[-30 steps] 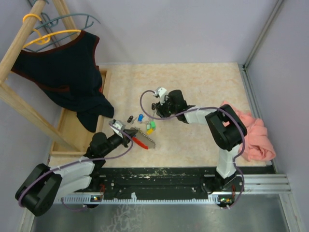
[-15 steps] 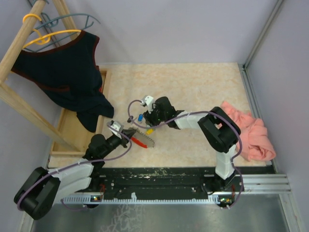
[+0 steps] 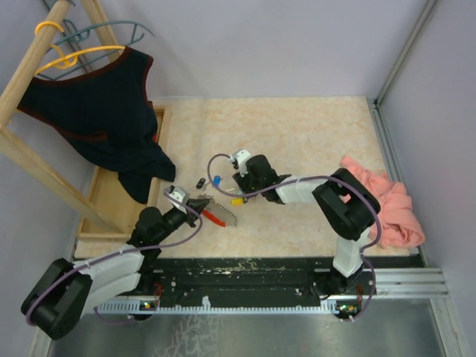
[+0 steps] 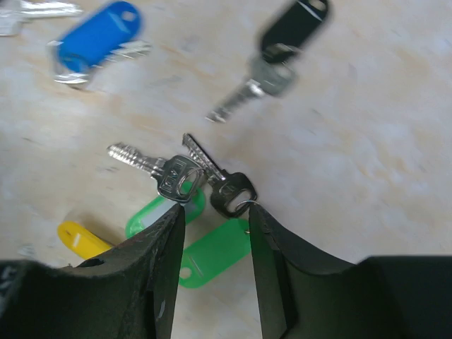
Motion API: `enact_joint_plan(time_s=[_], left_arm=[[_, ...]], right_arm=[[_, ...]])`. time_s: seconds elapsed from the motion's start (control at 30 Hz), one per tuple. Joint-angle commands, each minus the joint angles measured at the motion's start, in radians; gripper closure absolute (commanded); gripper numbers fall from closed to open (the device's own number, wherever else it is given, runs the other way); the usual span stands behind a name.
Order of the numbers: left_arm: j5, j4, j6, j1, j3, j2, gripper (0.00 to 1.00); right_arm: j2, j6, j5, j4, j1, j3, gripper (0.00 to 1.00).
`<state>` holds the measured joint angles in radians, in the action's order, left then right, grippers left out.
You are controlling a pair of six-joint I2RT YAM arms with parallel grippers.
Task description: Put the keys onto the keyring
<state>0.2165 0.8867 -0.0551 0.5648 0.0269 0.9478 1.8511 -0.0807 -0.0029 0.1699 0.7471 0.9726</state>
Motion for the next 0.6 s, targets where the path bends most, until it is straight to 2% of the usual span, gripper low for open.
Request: enact_joint_plan(time_s=[0.0, 0.07, 0.27, 0.37, 0.57], left_arm=[[0.034, 0.073, 0.001, -0.005, -0.001, 0.016, 1.0], [0.05, 0.081, 0.003, -0.005, 0.004, 0.029, 1.0], [0.074, 0.083, 0.006, -0.008, 0.01, 0.042, 1.0], [0.084, 0.081, 0.007, -0.009, 0.014, 0.047, 1.0], [0.094, 0.085, 0.005, -0.01, 0.016, 0.056, 1.0]], right_arm=[[-0.081, 0.103, 0.08, -0.098, -0.127, -0.087, 0.6], [-0.112, 0.13, 0.053, -0.087, -0.174, -0.105, 0.6], [-0.163, 0.164, 0.129, -0.146, -0.189, -0.086, 0.58], [-0.218, 0.133, 0.051, -0.161, -0.175, -0.093, 0.58], [-0.281, 0.053, -0.065, -0.104, -0.07, -0.142, 0.57]])
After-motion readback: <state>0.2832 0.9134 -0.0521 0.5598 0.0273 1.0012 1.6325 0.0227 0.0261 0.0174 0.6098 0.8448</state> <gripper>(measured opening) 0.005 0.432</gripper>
